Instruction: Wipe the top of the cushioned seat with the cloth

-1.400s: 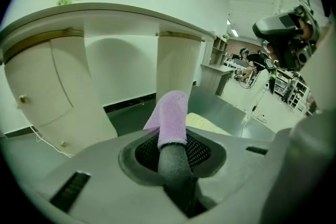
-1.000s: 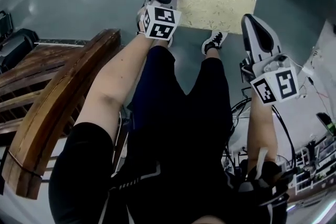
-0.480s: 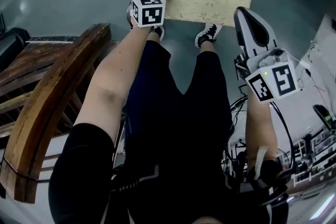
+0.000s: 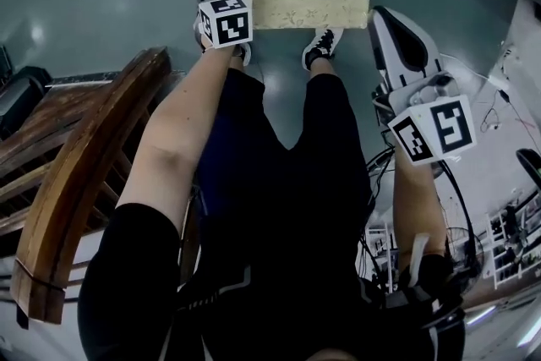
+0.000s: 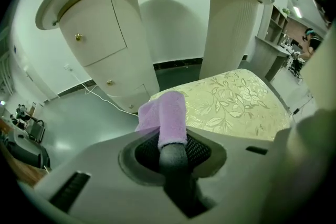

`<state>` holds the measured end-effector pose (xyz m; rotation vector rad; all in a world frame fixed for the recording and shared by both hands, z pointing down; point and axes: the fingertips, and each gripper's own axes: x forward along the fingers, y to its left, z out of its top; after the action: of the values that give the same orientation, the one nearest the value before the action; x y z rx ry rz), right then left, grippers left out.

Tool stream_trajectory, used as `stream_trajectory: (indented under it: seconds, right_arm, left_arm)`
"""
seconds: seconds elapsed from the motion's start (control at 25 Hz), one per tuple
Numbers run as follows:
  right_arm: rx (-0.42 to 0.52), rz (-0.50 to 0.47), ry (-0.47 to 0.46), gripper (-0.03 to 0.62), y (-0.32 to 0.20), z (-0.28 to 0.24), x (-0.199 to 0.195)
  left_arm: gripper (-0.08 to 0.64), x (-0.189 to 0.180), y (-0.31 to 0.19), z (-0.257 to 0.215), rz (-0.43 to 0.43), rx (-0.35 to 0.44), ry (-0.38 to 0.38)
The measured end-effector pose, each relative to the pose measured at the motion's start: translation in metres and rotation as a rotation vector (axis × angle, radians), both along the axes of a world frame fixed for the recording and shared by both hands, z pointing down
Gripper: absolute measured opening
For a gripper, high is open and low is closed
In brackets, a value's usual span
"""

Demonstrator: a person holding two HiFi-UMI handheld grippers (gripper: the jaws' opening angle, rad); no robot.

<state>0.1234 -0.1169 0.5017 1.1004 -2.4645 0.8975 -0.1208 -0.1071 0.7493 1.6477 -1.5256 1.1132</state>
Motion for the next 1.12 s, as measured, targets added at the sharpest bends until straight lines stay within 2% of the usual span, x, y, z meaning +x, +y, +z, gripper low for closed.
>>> stream_trajectory:
  seconds: [0.24,0.44,0.64,0.84,1.0,1.12]
  right_arm:
    - [-0.003,0.043,-0.004,0.006,0.007,0.004,0.036]
    - [-0.004,0.067,-0.004,0.006,0.015,0.006,0.058]
    - [0.013,0.051,-0.019,0.006,0.019,-0.001,0.07]
    - [-0.009,0.102,-0.037,0.006,0.017,-0.002,0.096]
    - [0.004,0.124,-0.044,0.006,0.01,-0.009,0.11]
    - [0.008,0.135,-0.043,0.006,0.007,-0.009,0.122]
  left_arm:
    - [0.08,0.026,-0.002,-0.002,0.043,-0.01,-0.006]
    - [0.081,0.075,-0.003,-0.004,0.149,-0.017,0.03]
    - [0.081,0.121,-0.005,-0.001,0.255,-0.044,0.017]
    - [0.083,0.168,-0.01,0.004,0.288,-0.075,0.052]
    - [0.083,0.192,-0.014,0.004,0.33,-0.081,0.034]
    - [0.083,0.219,-0.018,0.003,0.375,-0.083,0.073]
